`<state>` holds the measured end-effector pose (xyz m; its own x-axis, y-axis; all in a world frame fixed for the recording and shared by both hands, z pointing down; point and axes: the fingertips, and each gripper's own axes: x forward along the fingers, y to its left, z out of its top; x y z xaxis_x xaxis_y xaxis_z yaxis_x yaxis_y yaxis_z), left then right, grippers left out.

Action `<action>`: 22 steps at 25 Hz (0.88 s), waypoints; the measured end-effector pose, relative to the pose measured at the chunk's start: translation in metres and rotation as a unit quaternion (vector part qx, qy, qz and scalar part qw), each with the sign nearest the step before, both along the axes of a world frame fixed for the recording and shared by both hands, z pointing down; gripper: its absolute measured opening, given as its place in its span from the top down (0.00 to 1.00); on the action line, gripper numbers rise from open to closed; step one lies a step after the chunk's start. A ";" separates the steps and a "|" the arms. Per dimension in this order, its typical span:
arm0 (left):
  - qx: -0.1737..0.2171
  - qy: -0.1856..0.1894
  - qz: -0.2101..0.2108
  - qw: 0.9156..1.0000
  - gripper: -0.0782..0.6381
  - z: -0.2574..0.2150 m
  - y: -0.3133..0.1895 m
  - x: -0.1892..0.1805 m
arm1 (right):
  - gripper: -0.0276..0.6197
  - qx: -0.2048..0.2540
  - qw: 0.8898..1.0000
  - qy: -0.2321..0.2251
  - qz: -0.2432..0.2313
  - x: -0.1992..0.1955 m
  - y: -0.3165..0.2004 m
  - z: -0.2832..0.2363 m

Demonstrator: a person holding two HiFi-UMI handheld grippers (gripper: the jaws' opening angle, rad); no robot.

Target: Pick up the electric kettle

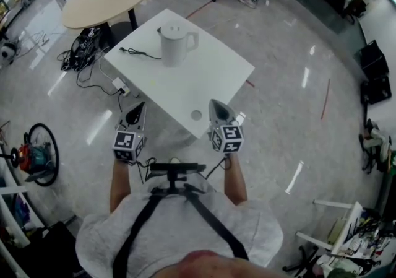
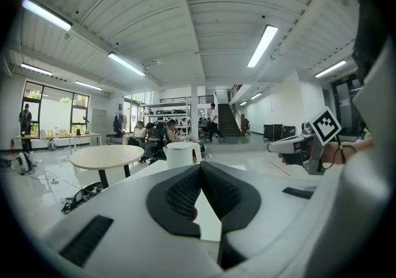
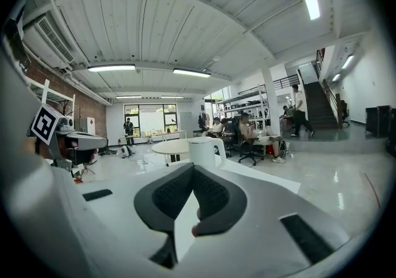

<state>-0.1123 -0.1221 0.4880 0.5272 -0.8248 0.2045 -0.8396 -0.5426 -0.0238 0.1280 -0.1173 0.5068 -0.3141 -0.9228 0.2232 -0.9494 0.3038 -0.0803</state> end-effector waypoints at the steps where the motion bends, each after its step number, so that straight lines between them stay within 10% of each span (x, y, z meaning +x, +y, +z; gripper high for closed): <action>1: 0.001 -0.001 0.000 1.000 0.88 0.001 -0.003 0.002 | 0.94 0.001 1.000 0.000 -0.001 0.001 -0.004 0.000; 22: -0.008 -0.002 0.033 0.999 0.88 0.011 -0.085 0.023 | 0.94 -0.006 1.000 -0.003 0.023 0.013 -0.069 0.008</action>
<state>-0.0897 -0.2067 0.4988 0.5799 -0.7848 0.2184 -0.8018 -0.5974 -0.0178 0.1405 -0.1860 0.5150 -0.2724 -0.9336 0.2326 -0.9619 0.2582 -0.0900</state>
